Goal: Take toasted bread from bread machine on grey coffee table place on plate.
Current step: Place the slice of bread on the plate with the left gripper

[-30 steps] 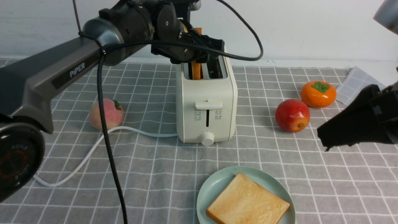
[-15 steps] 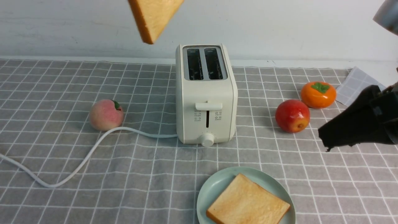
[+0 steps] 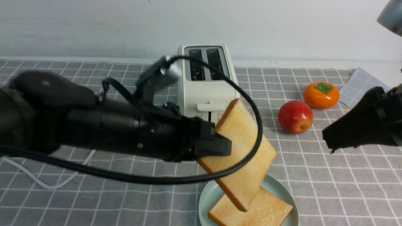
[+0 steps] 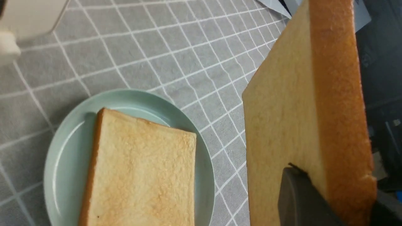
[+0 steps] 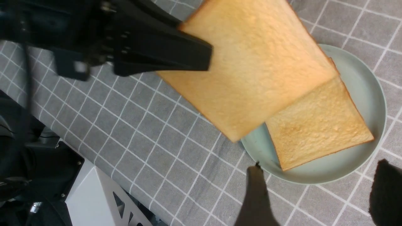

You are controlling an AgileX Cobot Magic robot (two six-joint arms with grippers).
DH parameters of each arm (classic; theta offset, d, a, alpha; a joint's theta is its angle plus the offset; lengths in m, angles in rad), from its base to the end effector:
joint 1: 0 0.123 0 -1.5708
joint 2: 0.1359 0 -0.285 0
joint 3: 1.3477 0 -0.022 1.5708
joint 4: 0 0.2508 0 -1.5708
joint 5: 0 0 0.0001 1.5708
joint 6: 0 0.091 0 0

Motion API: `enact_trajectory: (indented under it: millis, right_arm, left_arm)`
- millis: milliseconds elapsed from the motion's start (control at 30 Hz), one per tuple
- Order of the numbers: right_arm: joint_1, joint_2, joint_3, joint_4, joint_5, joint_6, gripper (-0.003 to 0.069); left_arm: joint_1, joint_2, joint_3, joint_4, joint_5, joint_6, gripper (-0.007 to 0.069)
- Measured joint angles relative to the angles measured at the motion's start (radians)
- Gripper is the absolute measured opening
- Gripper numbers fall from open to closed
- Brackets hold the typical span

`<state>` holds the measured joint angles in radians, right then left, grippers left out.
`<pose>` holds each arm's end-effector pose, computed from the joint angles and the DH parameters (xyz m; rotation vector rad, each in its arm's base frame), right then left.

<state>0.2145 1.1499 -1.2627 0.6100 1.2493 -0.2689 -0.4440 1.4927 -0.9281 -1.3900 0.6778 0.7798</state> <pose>0.1883 0.0917 0.4042 -0.5513 2.4432 0.7959 0.2536 -0.1829 0.2702 0.2737 2.3218 -1.2661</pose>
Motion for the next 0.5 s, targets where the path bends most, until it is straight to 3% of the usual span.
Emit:
enact_trajectory:
  millis: [167,500]
  right_arm:
    - [0.0,0.0,0.0,0.027,0.0,0.0,0.0462]
    - [0.0,0.0,0.0,0.032,0.0,0.0,0.0461]
  left_arm:
    - [0.0,0.157,0.008,-0.145,-0.008,0.128,0.0095]
    - [0.0,0.277,0.009,-0.215,0.043,0.2,0.0126]
